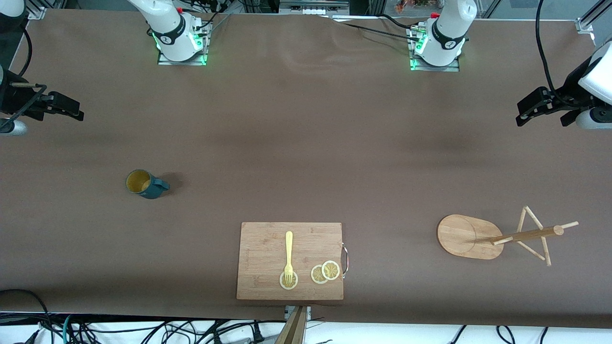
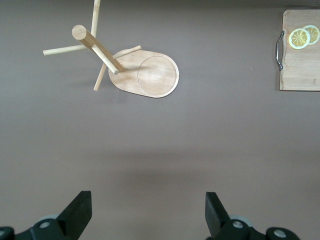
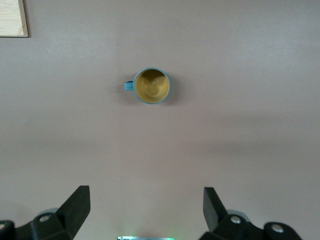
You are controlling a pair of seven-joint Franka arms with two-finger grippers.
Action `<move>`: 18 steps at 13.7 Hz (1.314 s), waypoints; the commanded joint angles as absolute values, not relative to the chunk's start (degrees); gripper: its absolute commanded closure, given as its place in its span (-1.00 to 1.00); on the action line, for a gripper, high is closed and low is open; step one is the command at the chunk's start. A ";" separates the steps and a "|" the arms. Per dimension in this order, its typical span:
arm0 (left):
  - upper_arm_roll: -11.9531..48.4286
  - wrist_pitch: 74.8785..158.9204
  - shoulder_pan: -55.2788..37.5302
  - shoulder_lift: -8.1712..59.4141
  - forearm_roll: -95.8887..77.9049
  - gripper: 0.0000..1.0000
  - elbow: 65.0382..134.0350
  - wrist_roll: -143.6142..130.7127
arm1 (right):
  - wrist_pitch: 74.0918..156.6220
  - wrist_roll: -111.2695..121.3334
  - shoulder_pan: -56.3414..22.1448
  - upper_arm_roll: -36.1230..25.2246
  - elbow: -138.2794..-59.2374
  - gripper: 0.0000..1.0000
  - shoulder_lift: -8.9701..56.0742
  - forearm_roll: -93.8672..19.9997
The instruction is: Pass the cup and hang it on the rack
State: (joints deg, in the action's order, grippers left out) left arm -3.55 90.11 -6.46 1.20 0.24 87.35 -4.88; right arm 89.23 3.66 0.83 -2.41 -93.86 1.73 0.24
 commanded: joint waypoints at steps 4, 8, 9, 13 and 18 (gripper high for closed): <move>-3.43 89.30 -6.15 1.76 0.79 -1.00 85.96 -3.60 | 87.89 3.78 0.44 -2.81 -92.37 -0.99 2.20 -0.26; -3.43 89.38 -6.15 1.76 0.79 -1.00 85.96 -3.60 | 87.89 3.87 0.44 -2.90 -92.37 -0.99 2.20 -0.26; -3.43 89.38 -6.15 1.76 0.79 -1.00 85.96 -3.60 | 87.98 3.87 0.44 -2.90 -92.37 -0.99 2.20 -0.26; -3.43 89.38 -6.15 1.76 0.79 -1.00 85.96 -3.60 | 87.89 3.69 0.44 -2.90 -92.46 -0.99 2.20 0.09; -3.43 89.38 -6.15 1.76 0.79 -1.00 85.96 -3.60 | 87.72 3.52 2.46 -3.52 -92.81 -0.99 5.44 1.23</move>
